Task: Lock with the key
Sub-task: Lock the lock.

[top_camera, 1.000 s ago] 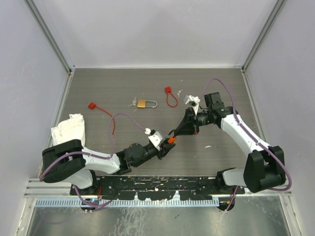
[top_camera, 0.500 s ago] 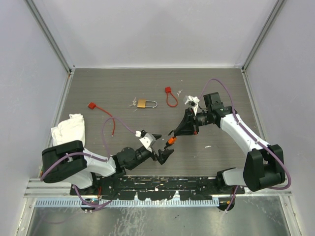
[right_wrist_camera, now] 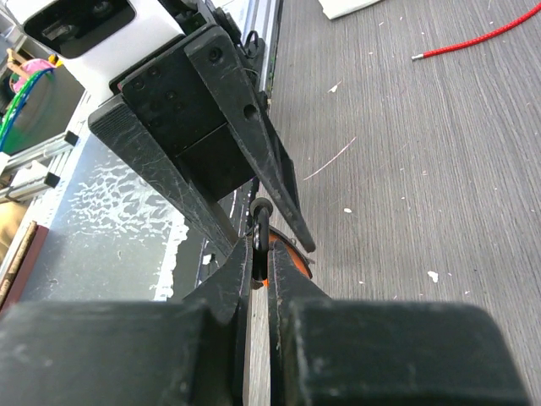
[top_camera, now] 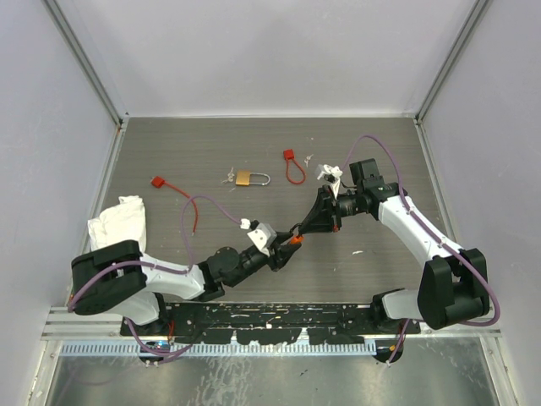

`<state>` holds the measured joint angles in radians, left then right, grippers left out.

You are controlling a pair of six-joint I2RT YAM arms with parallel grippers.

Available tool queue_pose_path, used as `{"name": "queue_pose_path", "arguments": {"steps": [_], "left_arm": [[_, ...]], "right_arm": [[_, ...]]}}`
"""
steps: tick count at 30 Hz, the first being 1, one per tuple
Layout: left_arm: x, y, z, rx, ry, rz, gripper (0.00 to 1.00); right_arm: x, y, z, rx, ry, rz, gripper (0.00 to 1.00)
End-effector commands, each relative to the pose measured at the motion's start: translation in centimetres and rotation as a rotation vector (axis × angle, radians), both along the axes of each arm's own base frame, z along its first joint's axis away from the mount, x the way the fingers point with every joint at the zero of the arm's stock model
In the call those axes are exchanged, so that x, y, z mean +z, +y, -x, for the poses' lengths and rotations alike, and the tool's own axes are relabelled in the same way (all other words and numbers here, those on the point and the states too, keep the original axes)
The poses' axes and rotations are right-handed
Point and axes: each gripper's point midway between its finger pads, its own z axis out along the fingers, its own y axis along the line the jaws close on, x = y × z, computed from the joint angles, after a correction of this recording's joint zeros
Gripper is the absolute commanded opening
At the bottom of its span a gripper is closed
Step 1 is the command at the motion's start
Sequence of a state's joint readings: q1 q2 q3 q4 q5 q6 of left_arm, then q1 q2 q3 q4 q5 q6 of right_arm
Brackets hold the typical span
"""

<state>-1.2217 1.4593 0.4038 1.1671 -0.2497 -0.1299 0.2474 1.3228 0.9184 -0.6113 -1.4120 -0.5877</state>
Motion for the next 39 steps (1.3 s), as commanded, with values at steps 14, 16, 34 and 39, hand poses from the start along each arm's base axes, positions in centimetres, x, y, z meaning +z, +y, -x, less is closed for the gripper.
{"name": "queue_pose_path", "arguments": {"steps": [14,16,34,39], "left_arm": [[1.3,0.1,-0.3,0.009,-0.037,-0.024,0.56],[1.5,0.0,-0.3,0.002,-0.045,-0.022,0.44],[0.4,3.6,3.2,-0.198,-0.047,-0.267,0.0],[0.3,6.8,4.4,-0.252,-0.028,-0.394,0.0]], "right_arm": [[1.9,0.2,-0.1,0.027,-0.023,-0.053,0.01],[1.9,0.2,-0.1,0.027,-0.022,-0.052,0.01],[1.4,-0.5,-1.2,-0.051,-0.132,0.035,0.54],[1.7,-1.7,-2.0,-0.104,-0.28,0.096,0.68]]}}
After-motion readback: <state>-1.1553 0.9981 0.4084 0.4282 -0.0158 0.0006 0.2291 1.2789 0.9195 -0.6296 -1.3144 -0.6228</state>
